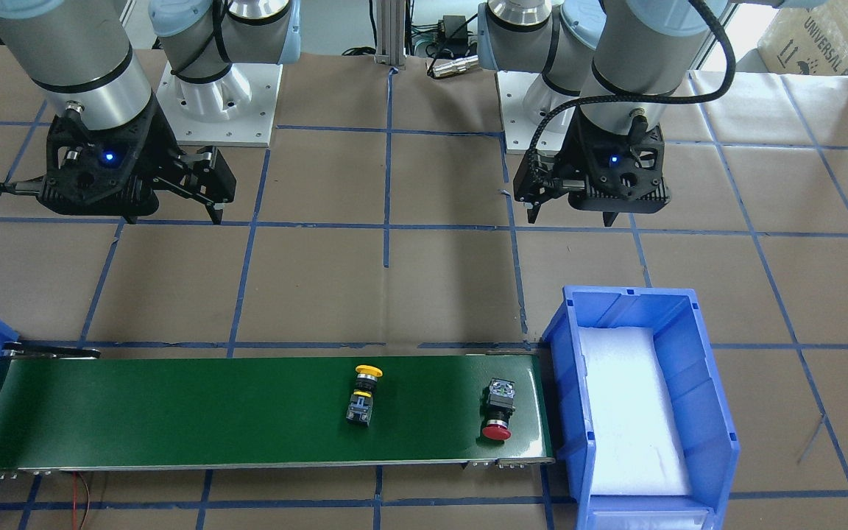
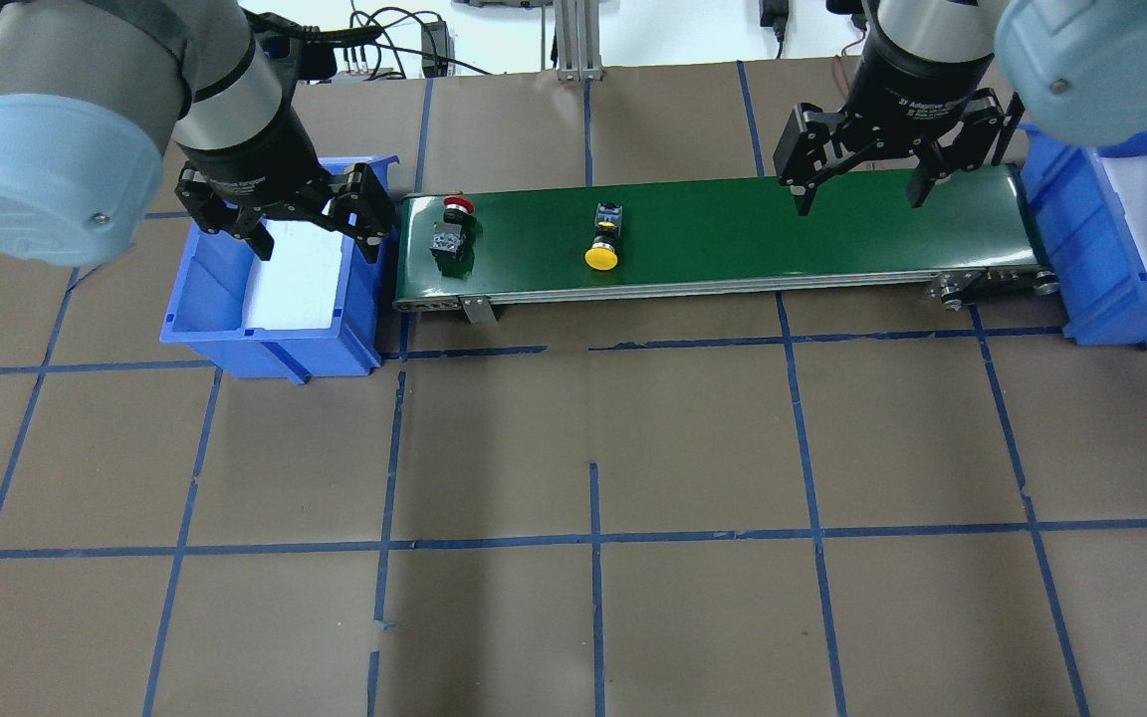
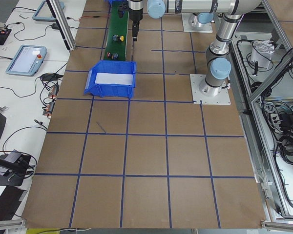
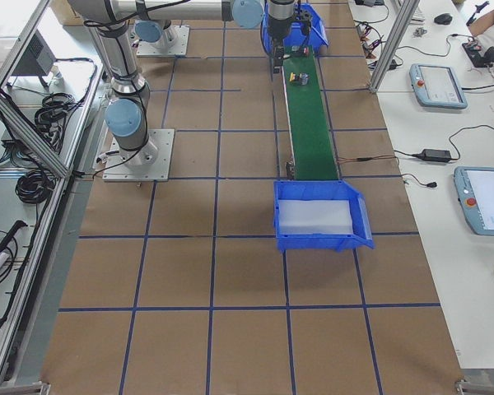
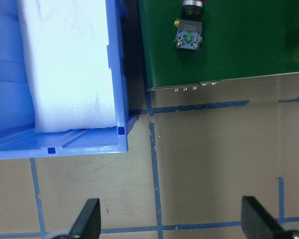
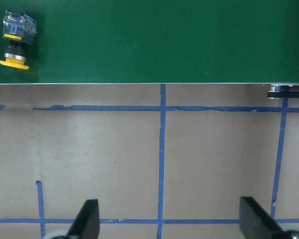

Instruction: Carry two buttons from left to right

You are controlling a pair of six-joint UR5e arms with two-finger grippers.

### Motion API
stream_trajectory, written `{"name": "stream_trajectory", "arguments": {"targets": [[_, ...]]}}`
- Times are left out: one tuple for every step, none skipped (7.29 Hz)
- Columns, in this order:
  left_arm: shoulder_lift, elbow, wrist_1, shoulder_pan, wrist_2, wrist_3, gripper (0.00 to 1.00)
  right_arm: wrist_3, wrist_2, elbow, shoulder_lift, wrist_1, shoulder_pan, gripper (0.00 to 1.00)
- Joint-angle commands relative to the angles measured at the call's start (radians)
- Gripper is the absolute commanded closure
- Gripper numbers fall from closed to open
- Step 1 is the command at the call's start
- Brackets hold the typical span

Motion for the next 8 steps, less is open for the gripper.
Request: {"name": "stream_trajectory", "arguments": {"targets": [[-0.014,0.057,-0.075,0.011,-0.002,0.001,0.00,0.000,0.000,0.000,0.000,0.000,-0.001,0.00],[-0.005,0.056,-0.080,0.011,-0.001,0.004,0.00,0.000,0.000,0.000,0.002,0.000,-0.001,0.00],[-0.004,0.051,-0.081,0.010,-0.001,0.004,0.00,0.000,0.000,0.000,0.002,0.000,-0.002,0.00],[0.005,0.044,-0.083,0.010,-0.001,0.006,0.00,0.000,0.002,0.000,0.002,-0.002,-0.002,0.00],[0.012,0.036,-0.083,0.010,0.001,0.006,0.00,0.000,0.002,0.000,0.002,-0.002,-0.002,0.00],[0.016,0.030,-0.083,0.011,0.001,0.006,0.00,0.000,0.002,0.000,0.000,-0.003,-0.002,0.00],[0.016,0.030,-0.083,0.010,0.001,0.006,0.00,0.000,0.002,0.000,0.000,-0.003,-0.002,0.00],[0.016,0.030,-0.083,0.010,0.001,0.006,0.00,0.000,0.002,0.000,0.000,-0.002,-0.002,0.00]]}}
